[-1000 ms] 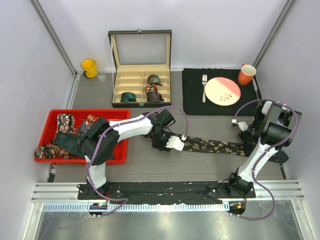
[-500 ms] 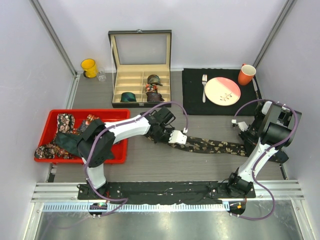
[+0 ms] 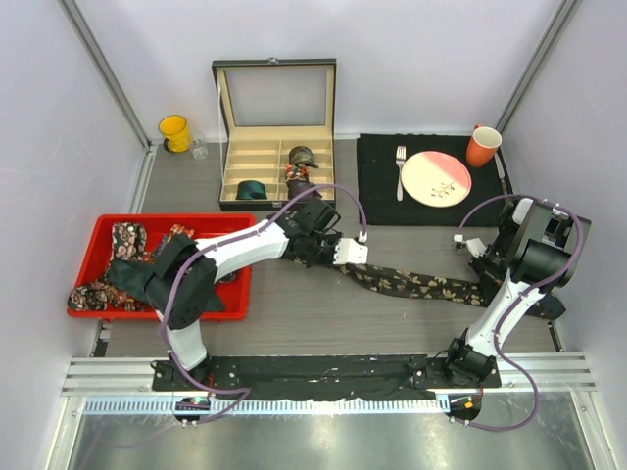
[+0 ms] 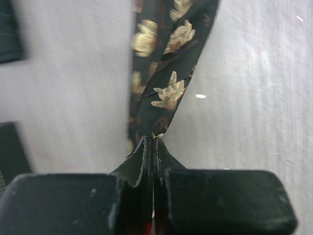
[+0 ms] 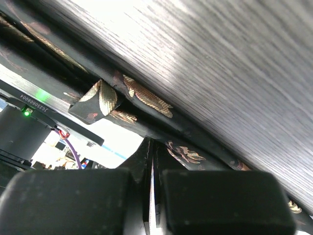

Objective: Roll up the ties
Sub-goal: Flatten out the tie at the center of the board.

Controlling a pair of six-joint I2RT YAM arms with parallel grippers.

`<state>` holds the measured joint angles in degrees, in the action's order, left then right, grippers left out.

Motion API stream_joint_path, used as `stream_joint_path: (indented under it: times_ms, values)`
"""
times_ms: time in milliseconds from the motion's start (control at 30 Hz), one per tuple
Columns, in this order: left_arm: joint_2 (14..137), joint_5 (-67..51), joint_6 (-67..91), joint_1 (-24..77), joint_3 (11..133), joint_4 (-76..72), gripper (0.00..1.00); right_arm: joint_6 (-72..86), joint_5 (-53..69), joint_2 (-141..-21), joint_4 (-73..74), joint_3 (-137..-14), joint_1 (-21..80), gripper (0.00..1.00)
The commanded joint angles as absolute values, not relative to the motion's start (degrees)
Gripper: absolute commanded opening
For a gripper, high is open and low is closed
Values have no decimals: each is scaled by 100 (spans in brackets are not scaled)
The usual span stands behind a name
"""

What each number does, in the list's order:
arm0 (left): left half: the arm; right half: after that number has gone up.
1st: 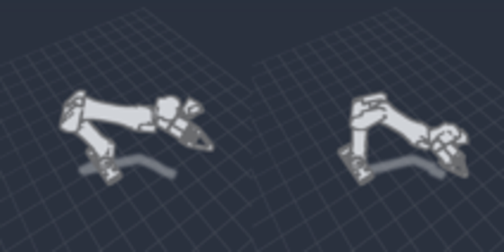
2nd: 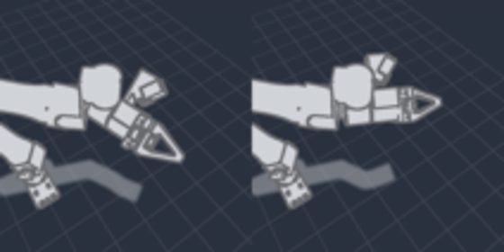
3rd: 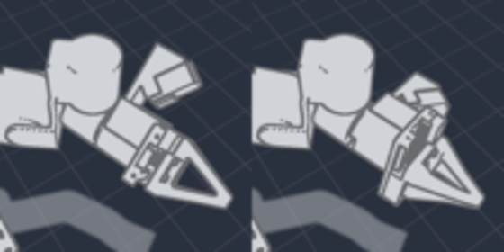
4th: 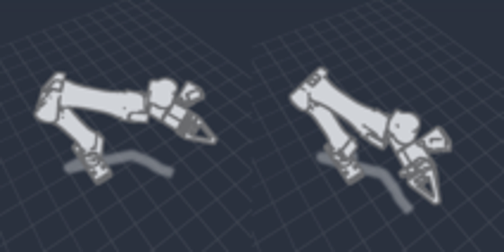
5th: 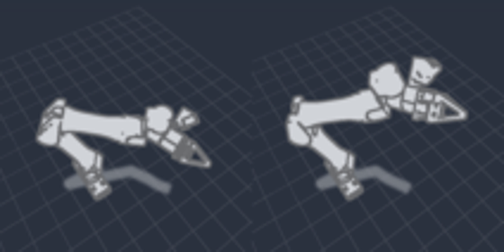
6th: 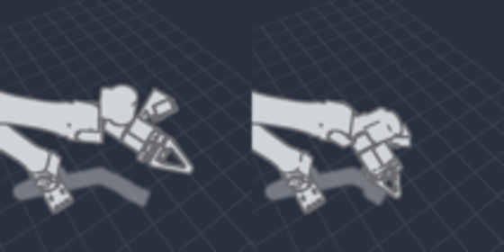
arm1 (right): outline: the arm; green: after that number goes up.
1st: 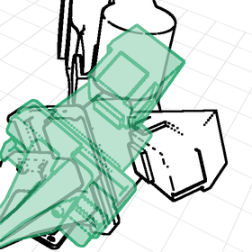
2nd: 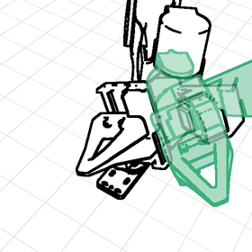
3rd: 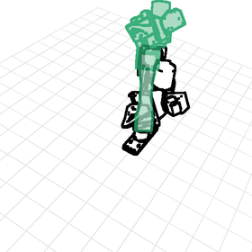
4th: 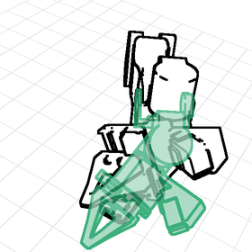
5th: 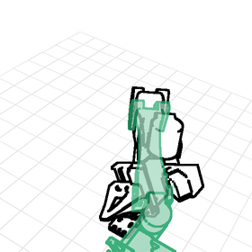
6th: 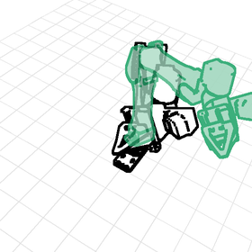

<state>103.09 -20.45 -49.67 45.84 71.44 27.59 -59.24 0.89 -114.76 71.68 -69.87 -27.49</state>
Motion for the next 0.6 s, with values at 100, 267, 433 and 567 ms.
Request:
stream_joint_path:
  times_ms: [100, 267, 433, 567]
  values:
    - [9729, -1942, -4737, 4412, 6900, 1451, 0, -6188, 255, -11645, 5915, -6943, -2769, 1]
    - [9878, -1837, -4816, 4412, 6759, 1195, 0, -6196, 246, -11628, 5898, -6926, -2769, 1]
    - [10466, -1503, -5290, 4369, 6960, 1825, 0, -6187, 211, -11646, 5897, -6961, -2769, 1]
    - [10766, -1669, -5765, 4307, 7495, 3091, 10, -6231, 158, -11646, 5897, -7022, -2769, 1]
